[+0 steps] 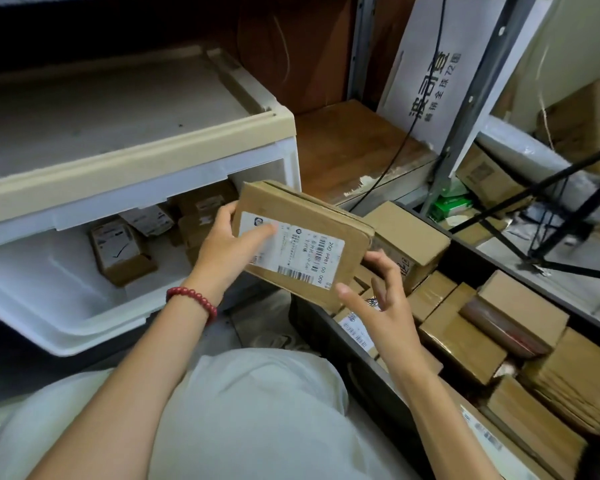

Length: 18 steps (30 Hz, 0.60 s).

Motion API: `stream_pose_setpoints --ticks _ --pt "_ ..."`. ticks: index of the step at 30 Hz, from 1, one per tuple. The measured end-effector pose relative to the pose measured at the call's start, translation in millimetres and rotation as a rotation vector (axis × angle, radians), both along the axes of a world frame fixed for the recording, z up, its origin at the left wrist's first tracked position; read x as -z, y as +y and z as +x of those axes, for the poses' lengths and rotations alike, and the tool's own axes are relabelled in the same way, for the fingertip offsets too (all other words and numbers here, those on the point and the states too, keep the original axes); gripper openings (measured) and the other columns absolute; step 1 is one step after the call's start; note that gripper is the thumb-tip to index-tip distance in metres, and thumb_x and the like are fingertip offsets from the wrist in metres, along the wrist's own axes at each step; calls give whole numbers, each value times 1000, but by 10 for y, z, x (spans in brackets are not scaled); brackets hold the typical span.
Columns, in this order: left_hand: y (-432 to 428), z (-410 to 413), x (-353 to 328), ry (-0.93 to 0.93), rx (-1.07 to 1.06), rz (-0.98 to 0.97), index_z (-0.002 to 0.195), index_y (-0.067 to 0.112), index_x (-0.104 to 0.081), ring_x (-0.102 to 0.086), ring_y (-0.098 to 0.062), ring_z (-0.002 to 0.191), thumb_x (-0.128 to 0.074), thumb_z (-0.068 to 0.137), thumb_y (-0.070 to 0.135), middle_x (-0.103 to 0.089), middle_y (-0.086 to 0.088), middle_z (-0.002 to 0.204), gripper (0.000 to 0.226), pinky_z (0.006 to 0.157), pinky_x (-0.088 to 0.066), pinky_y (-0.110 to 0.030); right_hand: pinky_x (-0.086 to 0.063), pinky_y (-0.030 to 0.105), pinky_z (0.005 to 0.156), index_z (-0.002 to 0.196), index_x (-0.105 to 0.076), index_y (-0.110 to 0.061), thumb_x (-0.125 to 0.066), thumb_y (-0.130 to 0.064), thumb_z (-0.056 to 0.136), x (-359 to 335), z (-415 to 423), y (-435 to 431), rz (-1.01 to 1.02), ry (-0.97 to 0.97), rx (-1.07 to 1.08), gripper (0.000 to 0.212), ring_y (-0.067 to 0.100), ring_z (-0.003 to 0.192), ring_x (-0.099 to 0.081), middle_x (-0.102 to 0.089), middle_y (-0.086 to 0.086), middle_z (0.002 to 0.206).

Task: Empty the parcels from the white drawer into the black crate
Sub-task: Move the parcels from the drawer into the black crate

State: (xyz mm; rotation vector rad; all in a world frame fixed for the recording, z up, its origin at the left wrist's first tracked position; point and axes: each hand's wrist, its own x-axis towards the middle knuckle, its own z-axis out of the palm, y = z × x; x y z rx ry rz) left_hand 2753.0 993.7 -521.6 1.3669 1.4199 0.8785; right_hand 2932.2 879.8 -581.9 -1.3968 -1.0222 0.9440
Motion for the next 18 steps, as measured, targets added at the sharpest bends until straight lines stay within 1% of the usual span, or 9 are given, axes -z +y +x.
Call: stream_pose_setpoints --ticks 2,3,6,9,12,14,15,17,18 --pt "8 19 -35 -72 -101 -25 128 34 -45 -58 -3 91 -62 87 46 -62 12 107 46 62 -42 -23 -19 40 117 118 -42 -63 -77 -57 69 -78 -9 2 34 -41 -51 60 8 145 -19 -18 -21 158" --pt "11 23 -51 -94 -134 -26 127 33 -46 -57 -1 88 -61 87 49 -63 11 107 46 60 -39 -21 -21 38 116 120 -41 -64 -78 -55 69 -113 -16 8 60 -32 -66 64 10 145 -20 -22 -23 155" --pt "20 51 -71 -91 -141 -11 130 29 -46 -51 5 81 -58 87 53 -60 13 101 51 58 -34 -17 -45 33 103 131 -36 -57 -81 -36 73 -151 -11 32 108 92 -84 76 13 134 -44 -40 -37 136" --pt "7 97 -90 -100 -105 -9 132 30 -45 -46 7 82 -57 86 55 -54 15 102 54 59 -33 -16 -52 22 89 140 -28 -57 -79 -38 69 -165 25 25 120 88 -41 90 -1 118 -55 -38 -31 141" --pt "-3 112 -93 -141 -72 -11 131 34 -45 -48 0 99 -57 84 61 -53 13 115 55 74 -41 -26 -54 14 77 145 -26 -49 -84 -36 69 -137 58 6 107 107 -2 96 -6 106 -60 -46 -23 138" --pt "-23 119 -80 -153 -21 -15 130 38 -43 -48 -7 109 -58 82 63 -51 15 118 56 88 -45 -38 -55 20 83 145 -27 -46 -85 -40 66 -99 76 7 85 97 24 98 0 110 -61 -49 -15 139" --pt "-38 124 -79 -151 8 -14 130 38 -42 -49 -8 111 -58 82 63 -51 14 120 57 91 -45 -40 -55 25 89 146 -27 -45 -86 -42 62 -82 85 12 70 83 44 102 4 116 -59 -47 -13 141" --pt "-55 134 -79 -134 56 3 134 38 -38 -50 -11 115 -57 82 61 -51 10 127 60 88 -44 -35 -52 31 96 150 -20 -41 -91 -38 57 -59 108 29 37 84 80 117 8 121 -56 -43 -10 147" --pt "-59 139 -82 -122 76 16 136 37 -36 -50 -11 115 -57 83 60 -51 9 130 62 83 -42 -30 -52 30 95 151 -15 -40 -92 -34 56 -53 120 41 27 91 92 123 7 119 -57 -42 -9 148"
